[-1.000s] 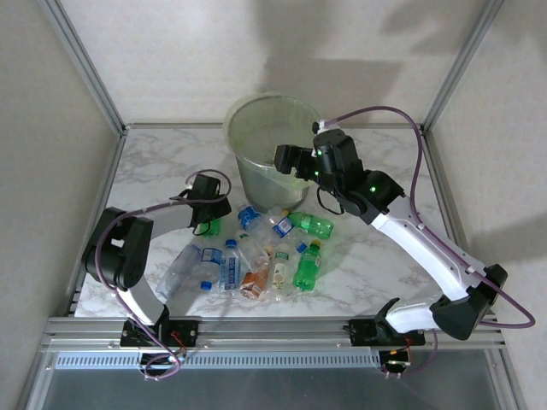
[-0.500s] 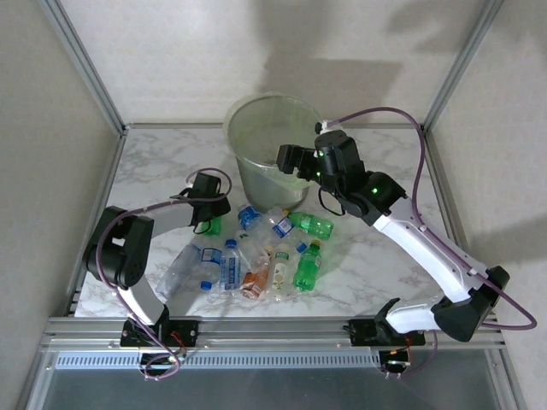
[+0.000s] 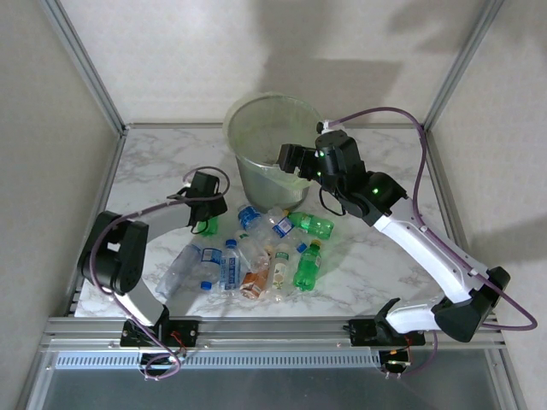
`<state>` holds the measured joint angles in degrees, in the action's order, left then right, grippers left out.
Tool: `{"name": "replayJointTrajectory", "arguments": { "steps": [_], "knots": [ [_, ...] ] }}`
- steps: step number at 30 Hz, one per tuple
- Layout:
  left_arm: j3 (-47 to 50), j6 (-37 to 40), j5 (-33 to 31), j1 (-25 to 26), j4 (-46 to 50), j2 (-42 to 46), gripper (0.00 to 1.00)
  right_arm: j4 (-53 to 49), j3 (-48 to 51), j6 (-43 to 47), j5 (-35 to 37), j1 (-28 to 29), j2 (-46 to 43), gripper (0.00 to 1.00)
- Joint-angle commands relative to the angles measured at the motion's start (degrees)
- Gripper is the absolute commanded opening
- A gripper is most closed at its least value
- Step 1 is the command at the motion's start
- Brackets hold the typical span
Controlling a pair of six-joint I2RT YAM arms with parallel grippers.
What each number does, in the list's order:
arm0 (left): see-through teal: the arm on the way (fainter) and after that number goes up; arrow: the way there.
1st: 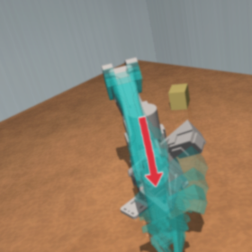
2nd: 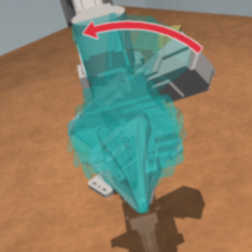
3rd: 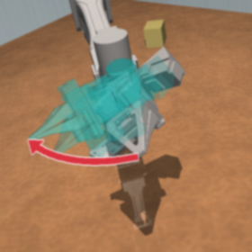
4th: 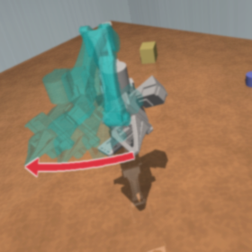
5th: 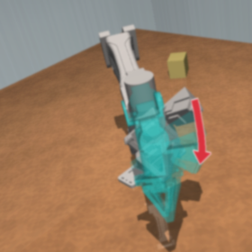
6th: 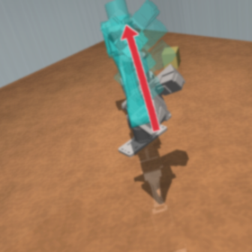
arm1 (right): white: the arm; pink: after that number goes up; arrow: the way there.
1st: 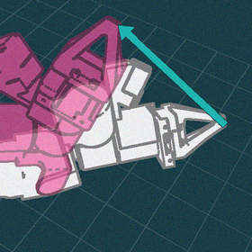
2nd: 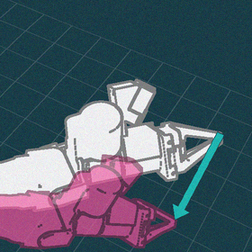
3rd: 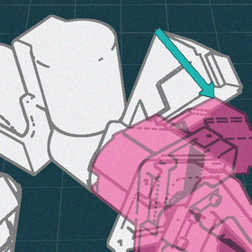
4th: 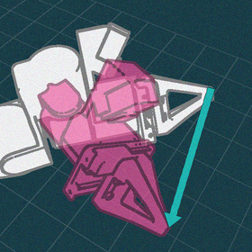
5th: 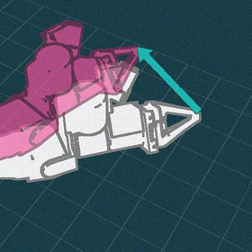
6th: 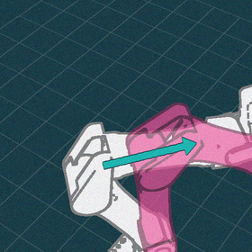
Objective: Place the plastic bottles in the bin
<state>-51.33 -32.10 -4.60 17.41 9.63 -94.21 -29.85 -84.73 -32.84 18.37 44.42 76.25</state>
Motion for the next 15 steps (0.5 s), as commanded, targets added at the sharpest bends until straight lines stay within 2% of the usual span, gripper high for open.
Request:
{"name": "replayJointTrajectory", "arguments": {
  "steps": [1,9,15],
  "knots": [
    [-2.4,0.6,-2.9,-0.6,4.0,5.2,0.61,-1.0,-1.7,-0.5,1.4,0.5,-1.5,0.92],
    [-8.9,1.9,-6.6,-0.5,10.6,13.9,0.61,-0.4,-1.4,-0.9,0.3,0.4,-2.6,0.92],
    [-19.1,4.0,-7.2,-0.1,14.2,18.7,0.61,-0.6,-1.6,-1.1,0.5,0.4,-3.6,0.92]
  ]
}}
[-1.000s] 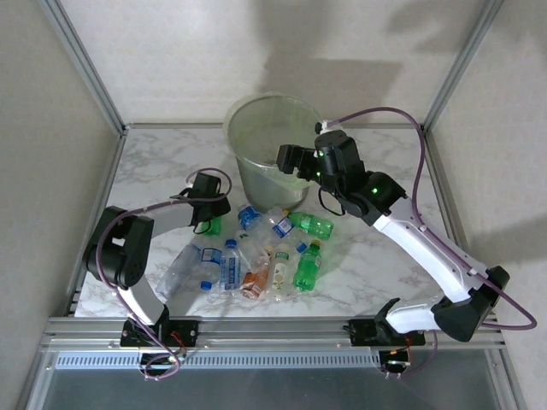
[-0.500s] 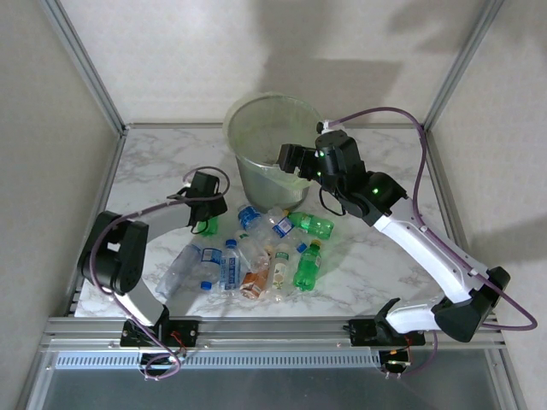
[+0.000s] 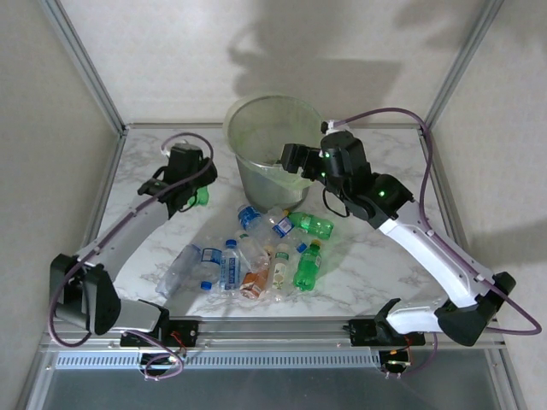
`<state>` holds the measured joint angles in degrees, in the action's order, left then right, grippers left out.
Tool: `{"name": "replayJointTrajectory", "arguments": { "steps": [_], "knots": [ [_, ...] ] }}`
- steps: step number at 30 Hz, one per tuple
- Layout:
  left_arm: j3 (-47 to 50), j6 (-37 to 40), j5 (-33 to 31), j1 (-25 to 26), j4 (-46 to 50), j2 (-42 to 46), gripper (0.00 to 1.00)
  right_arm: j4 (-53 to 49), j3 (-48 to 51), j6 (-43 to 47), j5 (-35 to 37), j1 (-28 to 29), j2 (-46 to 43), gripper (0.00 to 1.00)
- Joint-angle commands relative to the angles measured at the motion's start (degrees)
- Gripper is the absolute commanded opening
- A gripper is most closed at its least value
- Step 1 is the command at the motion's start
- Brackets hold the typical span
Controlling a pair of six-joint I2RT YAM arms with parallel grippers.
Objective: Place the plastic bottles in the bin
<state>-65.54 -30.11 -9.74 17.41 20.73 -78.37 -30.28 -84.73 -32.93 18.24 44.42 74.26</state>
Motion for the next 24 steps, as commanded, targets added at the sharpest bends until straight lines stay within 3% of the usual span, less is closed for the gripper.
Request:
{"name": "replayJointTrajectory", "arguments": {
  "steps": [1,10,24],
  "knots": [
    [-6.6,2.6,-1.5,0.0,3.0,3.5,0.61,-0.1,-1.4,-1.1,0.7,0.5,-2.0,0.92],
    [-20.6,5.5,3.7,6.8,1.1,3.7,0.65,-0.4,0.0,-1.9,2.9,0.5,-3.9,0.92],
    [-36.3,3.2,12.4,11.7,-4.2,-14.4,0.64,-2.7,4.1,-3.8,6.1,0.2,-7.8,0.93]
  ]
}}
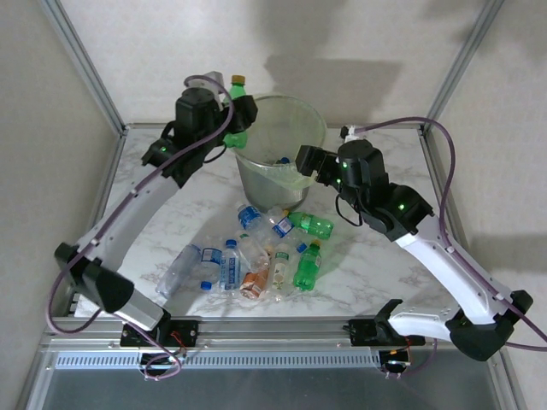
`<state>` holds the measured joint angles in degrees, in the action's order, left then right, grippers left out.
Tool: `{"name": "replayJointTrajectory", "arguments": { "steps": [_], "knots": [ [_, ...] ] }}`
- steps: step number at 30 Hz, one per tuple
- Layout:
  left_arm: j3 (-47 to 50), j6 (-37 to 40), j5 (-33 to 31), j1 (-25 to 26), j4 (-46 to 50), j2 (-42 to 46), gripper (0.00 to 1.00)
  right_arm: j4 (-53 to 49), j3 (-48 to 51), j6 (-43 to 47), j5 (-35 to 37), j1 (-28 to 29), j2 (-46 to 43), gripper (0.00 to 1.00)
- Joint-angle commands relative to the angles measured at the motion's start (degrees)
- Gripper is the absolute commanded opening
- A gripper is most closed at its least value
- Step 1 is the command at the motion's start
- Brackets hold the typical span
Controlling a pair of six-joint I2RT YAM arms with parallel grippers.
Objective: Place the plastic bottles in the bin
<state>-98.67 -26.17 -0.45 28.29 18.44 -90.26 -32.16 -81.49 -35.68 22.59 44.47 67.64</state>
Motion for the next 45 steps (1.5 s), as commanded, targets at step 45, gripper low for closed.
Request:
{"name": "replayJointTrajectory", "arguments": {
  "steps": [45],
  "knots": [
    [-11.1,-0.1,-1.7,3.9,2.9,-18.3,0.85,-2.1,-0.1,-0.2,2.8,-0.7,-1.0,0.96]
  ]
}}
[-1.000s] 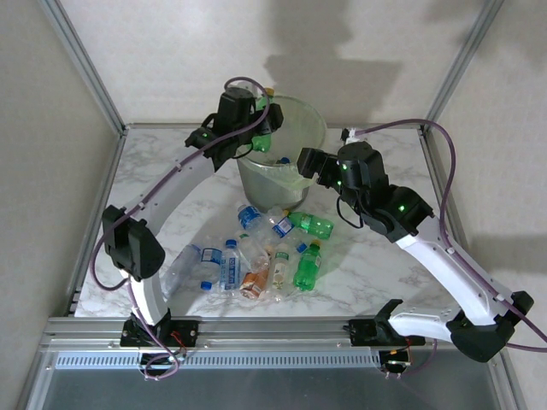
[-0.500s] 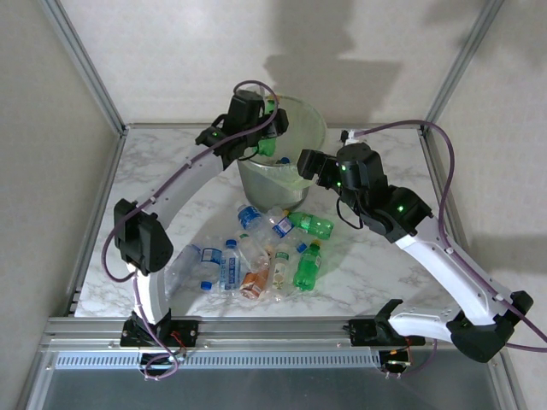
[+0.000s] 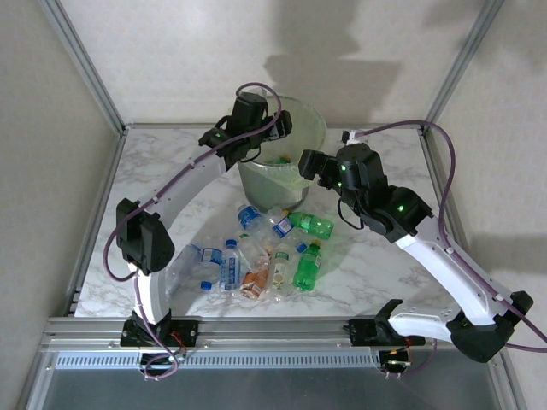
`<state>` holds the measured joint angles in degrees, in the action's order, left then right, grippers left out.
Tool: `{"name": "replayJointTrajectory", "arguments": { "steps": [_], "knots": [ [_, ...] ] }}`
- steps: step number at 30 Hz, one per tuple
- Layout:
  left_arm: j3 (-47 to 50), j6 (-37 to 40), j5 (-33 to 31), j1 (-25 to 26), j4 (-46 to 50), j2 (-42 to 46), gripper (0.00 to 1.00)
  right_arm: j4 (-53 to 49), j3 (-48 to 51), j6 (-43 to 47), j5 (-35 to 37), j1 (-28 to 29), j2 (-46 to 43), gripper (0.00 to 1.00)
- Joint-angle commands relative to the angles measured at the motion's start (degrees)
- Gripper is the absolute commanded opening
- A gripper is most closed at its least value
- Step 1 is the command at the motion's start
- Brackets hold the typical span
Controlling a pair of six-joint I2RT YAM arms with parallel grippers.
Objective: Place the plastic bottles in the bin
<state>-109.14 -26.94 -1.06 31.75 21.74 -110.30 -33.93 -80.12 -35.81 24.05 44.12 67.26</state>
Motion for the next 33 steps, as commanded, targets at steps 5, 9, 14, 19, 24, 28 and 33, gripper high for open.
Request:
{"name": "replayJointTrajectory", "arguments": {
  "steps": [5,9,14,19,24,28,33],
  "knots": [
    [-0.5,0.5,-1.0,0.7,-0.5,4.2,0.85,-0.5,-2.1,0.2,1.2,-0.3,-0.4,0.96],
    [2.1,0.5,-1.5,0.8,-2.0,8.9,0.85,-0.3,-2.5,0.9,0.5,-0.3,-0.1,0.96],
    [9.6,0.7,-5.0,0.6,-3.6,18.2,0.85,2.1,-1.7,2.4,-3.8,-0.2,0.0,0.96],
    [19.6,0.9,-7.8,-1.3,-1.9,29.8,0.87,4.4,-1.0,4.8,-8.5,1.4,0.1,0.96],
    [29.5,2.0,-10.4,-5.4,6.4,42.1,0.91,5.0,0.3,5.8,-7.2,4.1,-0.3,0.96],
    [37.6,0.8,-9.2,-8.6,14.6,49.7,0.91,6.1,2.5,5.8,-6.7,4.3,-1.1,0.96],
    [49.4,-3.8,-8.9,-8.9,22.4,55.0,0.91,6.8,3.8,5.5,-6.1,4.3,-1.3,0.96]
  ]
}}
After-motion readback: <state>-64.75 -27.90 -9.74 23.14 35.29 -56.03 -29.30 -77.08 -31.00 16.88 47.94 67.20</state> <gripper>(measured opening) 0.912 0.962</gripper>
